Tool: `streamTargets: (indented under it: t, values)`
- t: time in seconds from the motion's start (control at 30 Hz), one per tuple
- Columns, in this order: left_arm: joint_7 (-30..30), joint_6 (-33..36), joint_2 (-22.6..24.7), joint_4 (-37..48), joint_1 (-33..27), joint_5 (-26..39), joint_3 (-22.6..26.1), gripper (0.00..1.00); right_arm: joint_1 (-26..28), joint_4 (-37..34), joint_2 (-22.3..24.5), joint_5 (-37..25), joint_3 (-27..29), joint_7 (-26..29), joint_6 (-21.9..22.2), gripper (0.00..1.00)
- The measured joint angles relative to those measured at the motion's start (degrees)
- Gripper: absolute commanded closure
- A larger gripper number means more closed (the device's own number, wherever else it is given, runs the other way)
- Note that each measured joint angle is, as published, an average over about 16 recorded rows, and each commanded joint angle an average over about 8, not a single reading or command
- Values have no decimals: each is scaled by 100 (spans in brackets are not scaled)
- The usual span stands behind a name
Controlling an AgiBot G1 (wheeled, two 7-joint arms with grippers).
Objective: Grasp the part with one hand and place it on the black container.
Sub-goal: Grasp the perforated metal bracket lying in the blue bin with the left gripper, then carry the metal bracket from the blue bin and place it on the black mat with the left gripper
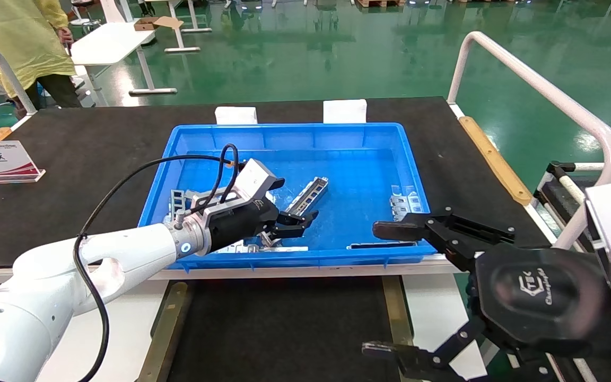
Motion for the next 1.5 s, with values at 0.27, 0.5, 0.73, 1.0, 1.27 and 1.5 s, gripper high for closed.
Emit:
streamTargets:
  t: [0.27,0.5,0.73,1.0,1.27,1.5]
  values:
    - [-87,-55,-6,-45,74,-64,58,100,1,0,1,2,-3,-2,1,100]
    - [-138,-74,-13,-58,131,-118,108,100,1,0,3,4,-6,-3,3,100]
    - [-162,-68,-20,-62,185,-159,162,100,2,0,4,6,-9,-4,4,100]
    - [-149,-72,-27,-56,243,-195,221,100,3,0,5,8,-12,-6,5,100]
    - [-114,-93,-35,-45,277,-235,267,100,3,0,6,10,-15,-8,7,100]
    - [-62,-120,-41,-45,272,-285,287,100,4,0,7,12,-18,-9,8,100]
